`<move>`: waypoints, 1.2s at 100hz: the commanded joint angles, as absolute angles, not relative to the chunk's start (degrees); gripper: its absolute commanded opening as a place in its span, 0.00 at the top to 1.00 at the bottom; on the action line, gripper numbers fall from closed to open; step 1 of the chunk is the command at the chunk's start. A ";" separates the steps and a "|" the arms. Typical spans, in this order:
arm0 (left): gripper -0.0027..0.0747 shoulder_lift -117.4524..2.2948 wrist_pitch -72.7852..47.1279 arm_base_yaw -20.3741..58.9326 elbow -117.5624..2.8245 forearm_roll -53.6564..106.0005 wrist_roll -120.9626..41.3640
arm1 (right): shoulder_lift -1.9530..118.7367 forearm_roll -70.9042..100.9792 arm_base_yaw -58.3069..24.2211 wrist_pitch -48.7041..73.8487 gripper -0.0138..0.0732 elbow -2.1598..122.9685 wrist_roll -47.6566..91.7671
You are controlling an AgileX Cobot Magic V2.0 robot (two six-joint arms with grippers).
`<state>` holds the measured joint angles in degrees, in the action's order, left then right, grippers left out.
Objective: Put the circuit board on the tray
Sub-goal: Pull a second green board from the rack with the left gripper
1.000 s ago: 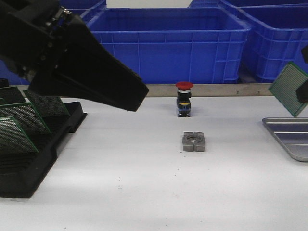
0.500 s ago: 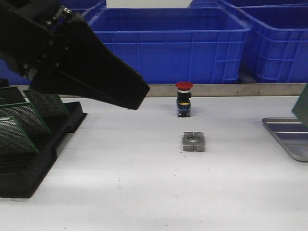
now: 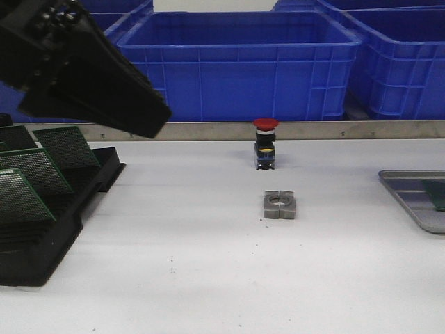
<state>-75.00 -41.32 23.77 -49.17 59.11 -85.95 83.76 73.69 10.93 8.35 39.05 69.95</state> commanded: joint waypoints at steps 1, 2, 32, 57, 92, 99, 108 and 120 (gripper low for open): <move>0.26 -72.28 -41.70 21.75 -51.82 53.02 -86.16 | 81.63 74.48 11.37 9.71 0.15 40.75 70.25; 0.26 -72.10 -41.70 21.38 -52.03 51.46 -86.16 | 81.63 74.48 11.37 9.72 0.15 40.75 70.25; 0.26 -73.16 -41.49 14.56 -52.11 32.39 -85.47 | 81.63 74.48 11.37 9.92 0.15 40.75 70.25; 0.26 -78.56 -41.52 10.45 -52.11 31.96 -85.47 | 81.63 74.48 11.37 9.92 0.15 40.75 70.25; 0.48 -83.30 -39.63 10.45 -52.11 22.74 -85.47 | 81.63 74.48 11.37 10.09 0.15 40.75 70.25; 0.60 -83.58 -39.63 10.45 -52.11 20.50 -85.47 | 81.63 74.48 11.37 10.37 0.15 40.75 70.25; 0.80 -83.58 -39.63 10.45 -52.11 19.17 -85.47 | 81.63 74.48 11.37 11.03 0.15 40.75 70.25; 0.99 -83.58 -39.63 10.45 -52.11 19.12 -85.47 | 81.63 74.48 11.37 11.68 0.15 40.75 70.25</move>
<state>-85.19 -40.63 10.76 -50.44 18.45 -86.04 83.76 73.69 10.93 10.98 39.05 69.95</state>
